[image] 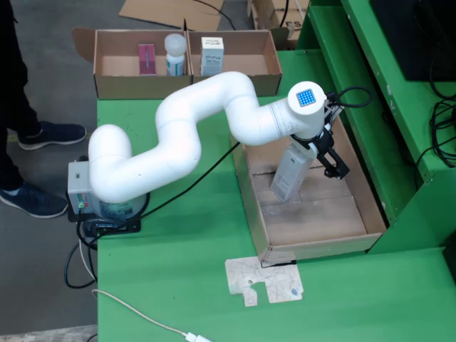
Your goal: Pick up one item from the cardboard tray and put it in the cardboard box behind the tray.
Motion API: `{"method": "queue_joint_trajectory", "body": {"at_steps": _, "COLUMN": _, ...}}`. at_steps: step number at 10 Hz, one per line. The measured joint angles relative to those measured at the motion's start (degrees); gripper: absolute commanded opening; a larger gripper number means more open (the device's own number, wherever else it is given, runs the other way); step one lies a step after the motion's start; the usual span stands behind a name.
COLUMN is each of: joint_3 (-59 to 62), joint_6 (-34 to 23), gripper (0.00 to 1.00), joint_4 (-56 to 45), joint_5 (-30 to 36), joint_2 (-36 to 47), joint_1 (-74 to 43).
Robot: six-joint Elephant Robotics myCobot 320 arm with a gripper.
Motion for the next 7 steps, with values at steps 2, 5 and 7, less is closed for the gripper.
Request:
{"method": "queue_joint_trajectory", "body": {"at_steps": 2, "joint_3": 0.00, "joint_6": 0.09, "gripper": 1.00, "joint_4": 0.09, "joint_5": -0.09, "joint_2": -0.18, "joint_1": 0.53}}
{"method": "queue_joint_trajectory", "body": {"at_steps": 5, "joint_3": 0.00, "joint_6": 0.09, "gripper": 1.00, "joint_4": 0.09, "joint_5": -0.09, "joint_2": -0.18, "joint_1": 0.53}}
{"method": "queue_joint_trajectory", "body": {"at_steps": 7, "joint_3": 0.00, "joint_6": 0.09, "gripper": 1.00, "joint_4": 0.09, "joint_5": -0.09, "joint_2": -0.18, "joint_1": 0.53}}
